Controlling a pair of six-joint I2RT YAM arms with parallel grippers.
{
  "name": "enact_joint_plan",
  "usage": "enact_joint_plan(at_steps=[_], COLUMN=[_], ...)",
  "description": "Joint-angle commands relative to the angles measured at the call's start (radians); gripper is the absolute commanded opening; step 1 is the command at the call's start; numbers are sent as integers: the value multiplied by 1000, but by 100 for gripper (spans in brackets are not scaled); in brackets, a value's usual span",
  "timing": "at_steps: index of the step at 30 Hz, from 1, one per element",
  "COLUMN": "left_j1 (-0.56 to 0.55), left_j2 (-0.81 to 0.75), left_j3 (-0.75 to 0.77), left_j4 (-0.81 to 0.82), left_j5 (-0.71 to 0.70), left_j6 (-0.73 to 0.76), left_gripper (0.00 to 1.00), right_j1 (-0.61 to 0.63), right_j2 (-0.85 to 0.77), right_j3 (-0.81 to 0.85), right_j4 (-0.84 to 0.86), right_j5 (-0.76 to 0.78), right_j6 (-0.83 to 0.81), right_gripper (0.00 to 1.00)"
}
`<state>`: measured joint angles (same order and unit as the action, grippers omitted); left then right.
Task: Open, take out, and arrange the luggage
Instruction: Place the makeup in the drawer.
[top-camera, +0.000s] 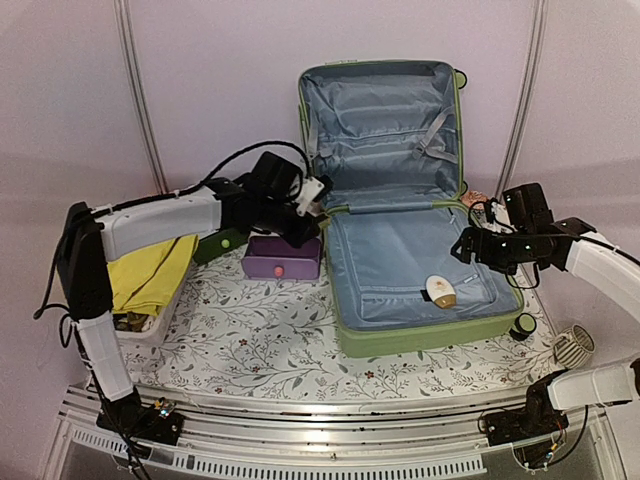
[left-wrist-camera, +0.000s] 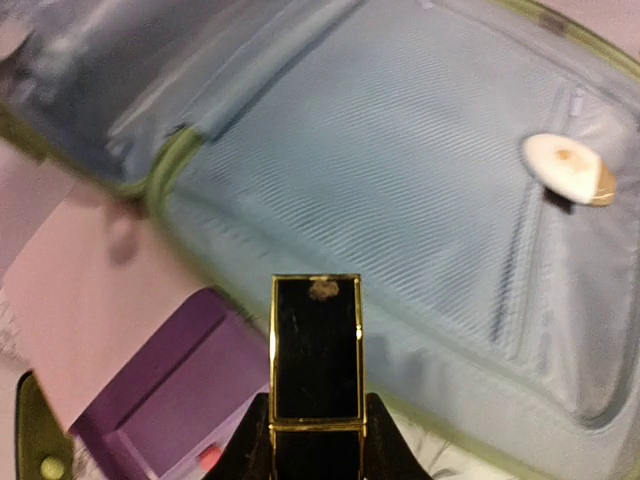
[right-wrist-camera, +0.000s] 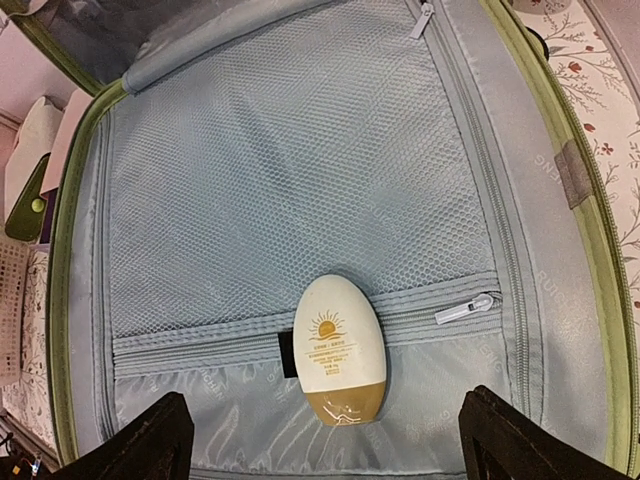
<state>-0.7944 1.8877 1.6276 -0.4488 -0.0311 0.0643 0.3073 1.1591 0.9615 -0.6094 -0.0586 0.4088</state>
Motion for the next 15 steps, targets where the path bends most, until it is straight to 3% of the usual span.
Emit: enact_joint_plan(at_steps=[1, 9, 15], left_j1=[121, 242, 250], left_j2=[-88, 42, 117], left_j3=[-81, 47, 32], left_j4=[-52, -245, -217], left_j5=[-26, 165, 120], left_j6=[51, 106, 260], left_gripper=[21, 27, 27], right_j1=[-2, -3, -3], right_j2=[11, 4, 6], right_j3=[6, 15, 28], right_j4=[28, 29, 22], right_j5=[-25, -38, -47], right_j6=[-20, -24, -35], right_gripper=[94, 94, 94])
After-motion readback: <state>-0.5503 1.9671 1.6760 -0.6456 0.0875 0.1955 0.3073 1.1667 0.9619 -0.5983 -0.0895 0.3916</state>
